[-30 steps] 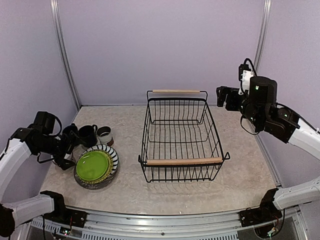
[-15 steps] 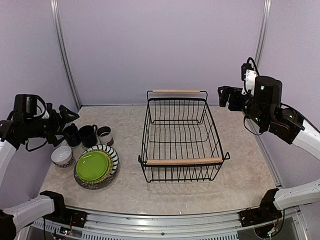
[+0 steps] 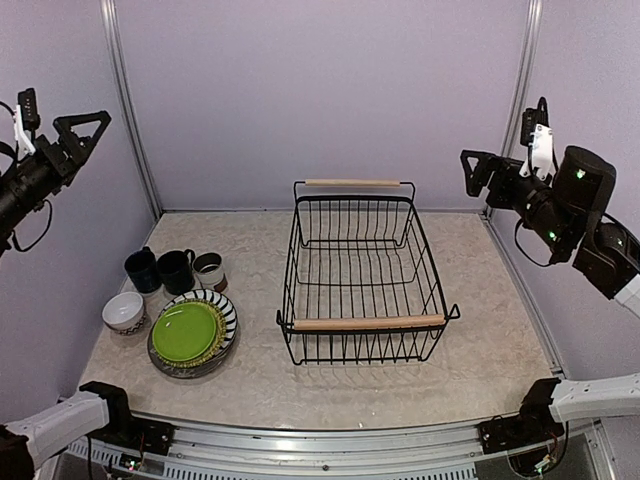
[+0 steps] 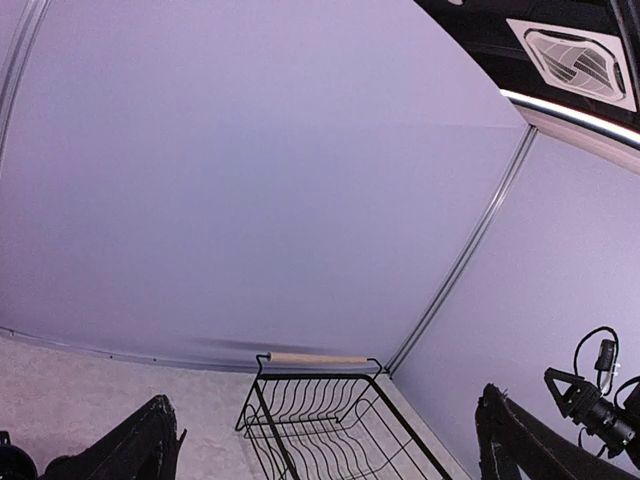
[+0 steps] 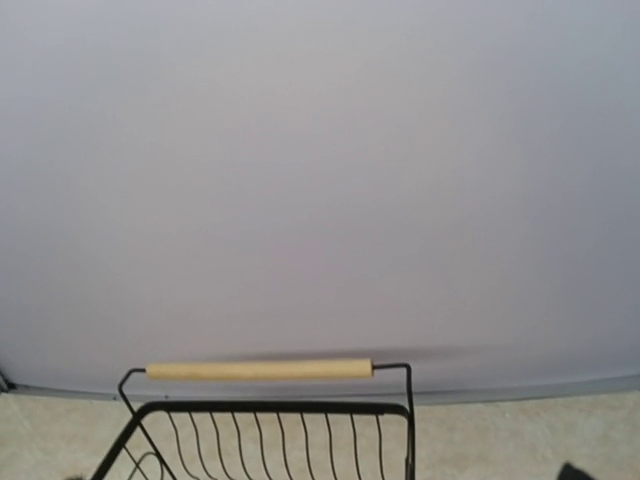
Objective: Unload the mixed dishes from the dish rack
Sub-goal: Reset both arms
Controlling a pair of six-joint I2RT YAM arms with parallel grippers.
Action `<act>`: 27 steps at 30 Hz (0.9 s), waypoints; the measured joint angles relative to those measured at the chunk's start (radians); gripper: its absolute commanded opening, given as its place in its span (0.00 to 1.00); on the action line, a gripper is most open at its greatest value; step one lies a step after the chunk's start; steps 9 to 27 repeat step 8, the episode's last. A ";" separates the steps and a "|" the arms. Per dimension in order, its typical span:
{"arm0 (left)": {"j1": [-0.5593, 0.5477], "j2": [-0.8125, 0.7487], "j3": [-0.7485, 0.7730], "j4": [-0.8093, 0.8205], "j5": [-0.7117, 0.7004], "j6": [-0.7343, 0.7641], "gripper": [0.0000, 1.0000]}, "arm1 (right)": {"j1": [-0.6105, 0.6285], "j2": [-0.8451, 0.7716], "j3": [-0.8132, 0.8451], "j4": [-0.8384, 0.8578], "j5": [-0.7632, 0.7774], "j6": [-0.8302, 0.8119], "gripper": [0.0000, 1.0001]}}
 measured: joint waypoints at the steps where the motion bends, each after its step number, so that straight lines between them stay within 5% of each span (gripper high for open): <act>1: 0.000 0.000 0.000 0.026 0.000 0.009 0.99 | 0.000 -0.005 0.000 0.003 -0.003 -0.004 1.00; 27: 0.000 0.000 0.009 0.125 0.000 0.035 0.99 | 0.000 -0.030 -0.001 0.046 -0.020 -0.009 1.00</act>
